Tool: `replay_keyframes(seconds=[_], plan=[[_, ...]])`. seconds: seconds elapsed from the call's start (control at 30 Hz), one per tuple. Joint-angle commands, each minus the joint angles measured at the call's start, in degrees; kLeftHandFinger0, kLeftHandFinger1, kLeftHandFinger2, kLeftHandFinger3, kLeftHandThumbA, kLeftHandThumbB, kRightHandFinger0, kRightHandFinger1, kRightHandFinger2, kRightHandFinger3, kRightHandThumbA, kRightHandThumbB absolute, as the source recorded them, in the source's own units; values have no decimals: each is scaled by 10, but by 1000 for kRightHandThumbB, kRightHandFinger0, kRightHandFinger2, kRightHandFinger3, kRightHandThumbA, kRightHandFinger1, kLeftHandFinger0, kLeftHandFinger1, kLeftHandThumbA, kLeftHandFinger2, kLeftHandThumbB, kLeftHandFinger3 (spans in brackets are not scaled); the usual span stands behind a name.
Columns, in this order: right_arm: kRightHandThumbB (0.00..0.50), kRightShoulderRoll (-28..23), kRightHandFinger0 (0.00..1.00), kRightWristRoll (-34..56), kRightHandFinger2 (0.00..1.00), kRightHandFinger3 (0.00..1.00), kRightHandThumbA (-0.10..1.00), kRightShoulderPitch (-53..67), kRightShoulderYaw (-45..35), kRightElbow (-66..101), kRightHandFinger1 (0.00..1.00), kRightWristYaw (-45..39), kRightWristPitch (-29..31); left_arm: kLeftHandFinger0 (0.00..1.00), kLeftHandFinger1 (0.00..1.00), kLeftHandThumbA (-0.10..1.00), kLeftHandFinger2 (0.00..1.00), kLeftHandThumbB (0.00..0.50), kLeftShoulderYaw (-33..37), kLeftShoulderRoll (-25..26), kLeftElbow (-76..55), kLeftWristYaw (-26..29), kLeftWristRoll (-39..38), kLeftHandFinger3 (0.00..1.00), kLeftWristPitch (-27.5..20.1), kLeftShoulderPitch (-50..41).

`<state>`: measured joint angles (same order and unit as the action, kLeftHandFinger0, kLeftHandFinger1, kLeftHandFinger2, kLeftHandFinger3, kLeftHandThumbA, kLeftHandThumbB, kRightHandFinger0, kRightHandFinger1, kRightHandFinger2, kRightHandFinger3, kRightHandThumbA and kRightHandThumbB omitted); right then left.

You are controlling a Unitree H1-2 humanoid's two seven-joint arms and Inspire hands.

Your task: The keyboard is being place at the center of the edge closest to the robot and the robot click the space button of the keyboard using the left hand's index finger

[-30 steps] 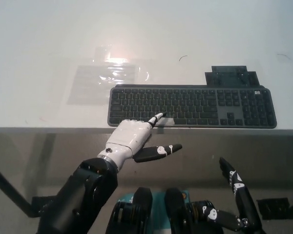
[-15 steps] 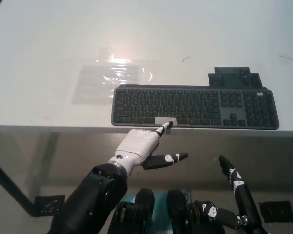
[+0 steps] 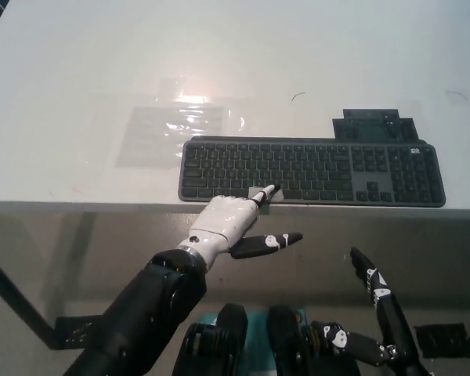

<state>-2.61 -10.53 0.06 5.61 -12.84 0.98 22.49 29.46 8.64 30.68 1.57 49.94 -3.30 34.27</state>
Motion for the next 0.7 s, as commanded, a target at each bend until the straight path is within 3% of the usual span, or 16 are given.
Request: replay_keyframes(seconds=[0.0, 0.07, 0.1, 0.13, 0.3, 0.4, 0.43, 0.57, 0.6, 0.67], plan=[[339, 2, 1000, -5, 1000, 1000, 1000, -14, 0, 15, 1000, 7, 22, 0, 9, 1000, 0, 415, 4, 29, -98, -71, -4, 1000, 43, -49], [337, 1, 1000, -4, 1000, 1000, 1000, -12, 0, 17, 1000, 5, 20, 5, 12, 1000, 0, 434, 0, 38, -280, -122, -21, 1000, 59, -97], [338, 1, 1000, -4, 1000, 1000, 1000, -11, 0, 17, 1000, 5, 20, 0, 11, 1000, 0, 436, 0, 38, -290, -127, -21, 1000, 61, -100], [349, 1, 1000, -1, 1000, 1000, 1000, -12, 0, 12, 1000, 4, 25, 0, 0, 1000, 0, 386, -3, 42, -387, -135, -47, 1000, 47, -123], [350, 1, 1000, 0, 1000, 1000, 1000, -11, 1, 7, 1000, 4, 29, 0, 0, 1000, 0, 376, -16, 45, -564, -150, -93, 1000, 34, -156], [354, 2, 1000, -1, 1000, 1000, 1000, -8, 2, 9, 1000, 5, 25, 0, 0, 1000, 1, 434, -40, 39, -700, -132, -149, 1000, 36, -172], [347, 2, 1000, -4, 1000, 1000, 1000, -8, 2, 8, 1000, 6, 28, 0, 0, 1000, 0, 439, -51, 41, -719, -104, -178, 1000, 17, -177], [357, 2, 1000, -2, 1000, 1000, 1000, -4, 3, 7, 1000, 4, 28, 0, 0, 1000, 0, 411, -73, 53, -752, -35, -270, 1000, -56, -194], [358, 2, 1000, -3, 1000, 1000, 1000, -4, 3, 7, 1000, 5, 27, 35, 41, 1000, 73, 392, -74, 60, -753, -32, -299, 1000, -66, -198], [362, 3, 1000, -4, 1000, 1000, 1000, -3, 3, 7, 1000, 5, 27, 286, 244, 1000, 322, 380, -76, 82, -754, -24, -360, 1000, -92, -217]])
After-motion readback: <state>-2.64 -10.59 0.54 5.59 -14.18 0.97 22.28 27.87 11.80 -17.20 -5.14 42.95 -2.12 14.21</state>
